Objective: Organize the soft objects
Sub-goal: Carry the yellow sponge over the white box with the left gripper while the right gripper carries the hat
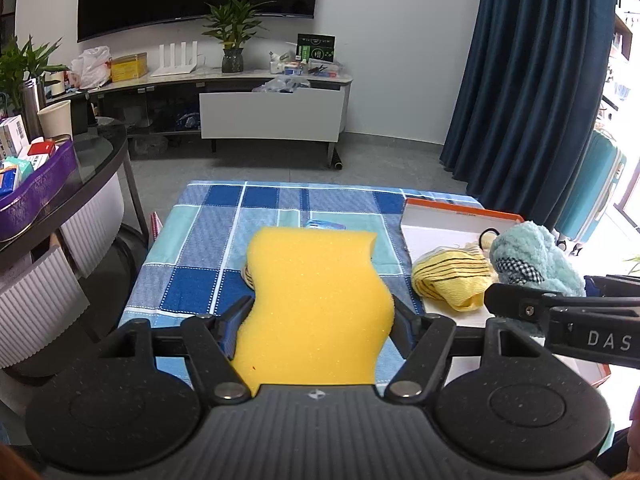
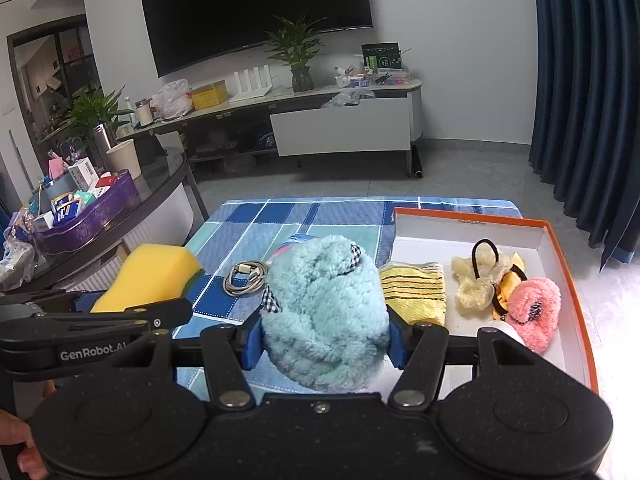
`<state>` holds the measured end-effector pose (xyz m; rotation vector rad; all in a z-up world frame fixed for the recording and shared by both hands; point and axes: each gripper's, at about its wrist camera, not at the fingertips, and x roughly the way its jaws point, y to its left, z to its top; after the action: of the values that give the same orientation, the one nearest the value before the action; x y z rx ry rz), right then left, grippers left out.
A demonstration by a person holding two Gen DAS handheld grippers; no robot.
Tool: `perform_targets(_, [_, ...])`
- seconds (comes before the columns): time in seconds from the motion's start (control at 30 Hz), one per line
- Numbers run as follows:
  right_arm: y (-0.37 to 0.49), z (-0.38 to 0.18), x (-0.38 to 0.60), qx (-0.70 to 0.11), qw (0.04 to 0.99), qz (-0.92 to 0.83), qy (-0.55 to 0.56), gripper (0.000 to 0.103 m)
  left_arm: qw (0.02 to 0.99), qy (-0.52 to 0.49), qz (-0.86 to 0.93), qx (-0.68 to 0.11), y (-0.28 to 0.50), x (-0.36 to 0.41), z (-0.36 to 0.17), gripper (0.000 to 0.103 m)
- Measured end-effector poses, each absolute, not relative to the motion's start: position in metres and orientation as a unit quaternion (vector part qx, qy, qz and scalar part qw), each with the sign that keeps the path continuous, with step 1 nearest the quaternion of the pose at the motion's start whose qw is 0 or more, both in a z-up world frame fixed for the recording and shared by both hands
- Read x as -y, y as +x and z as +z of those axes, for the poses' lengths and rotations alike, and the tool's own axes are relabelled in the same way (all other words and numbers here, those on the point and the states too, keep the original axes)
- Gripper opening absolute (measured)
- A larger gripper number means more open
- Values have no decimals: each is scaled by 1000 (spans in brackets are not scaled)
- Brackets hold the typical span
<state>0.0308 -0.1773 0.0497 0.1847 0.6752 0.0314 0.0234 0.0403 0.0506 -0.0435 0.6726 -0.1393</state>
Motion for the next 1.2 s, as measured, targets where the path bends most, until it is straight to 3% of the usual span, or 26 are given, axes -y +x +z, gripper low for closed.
perform_targets(1.2, [2, 51, 236, -313, 942, -46, 112, 70, 930, -12, -132, -344, 25, 14, 42, 70])
